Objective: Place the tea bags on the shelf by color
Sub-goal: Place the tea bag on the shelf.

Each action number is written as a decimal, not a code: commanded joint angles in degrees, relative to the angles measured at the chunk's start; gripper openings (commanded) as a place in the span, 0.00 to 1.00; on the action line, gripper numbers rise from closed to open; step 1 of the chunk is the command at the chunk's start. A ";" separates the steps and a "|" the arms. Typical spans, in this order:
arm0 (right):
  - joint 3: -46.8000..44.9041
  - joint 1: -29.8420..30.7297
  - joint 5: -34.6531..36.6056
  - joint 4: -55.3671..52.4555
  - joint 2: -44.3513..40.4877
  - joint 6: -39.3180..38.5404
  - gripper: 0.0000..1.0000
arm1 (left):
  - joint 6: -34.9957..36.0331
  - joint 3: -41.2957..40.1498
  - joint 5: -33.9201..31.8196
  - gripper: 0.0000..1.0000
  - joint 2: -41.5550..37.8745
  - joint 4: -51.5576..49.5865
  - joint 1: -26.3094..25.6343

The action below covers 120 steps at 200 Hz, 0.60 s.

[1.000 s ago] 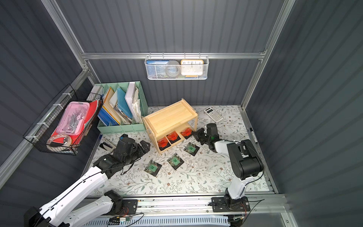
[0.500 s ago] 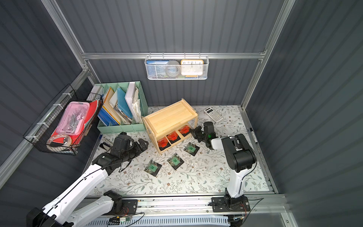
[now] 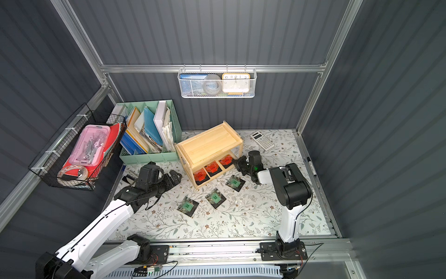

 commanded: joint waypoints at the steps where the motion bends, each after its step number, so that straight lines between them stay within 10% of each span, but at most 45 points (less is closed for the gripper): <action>1: 1.10 0.46 0.83 0.86 0.99 0.64 0.00 | 1.62 1.48 1.00 1.00 0.39 0.51 0.55; 120: 1.44 0.91 1.80 0.87 2.68 2.62 0.07 | 2.65 1.47 2.43 1.00 1.21 0.91 2.41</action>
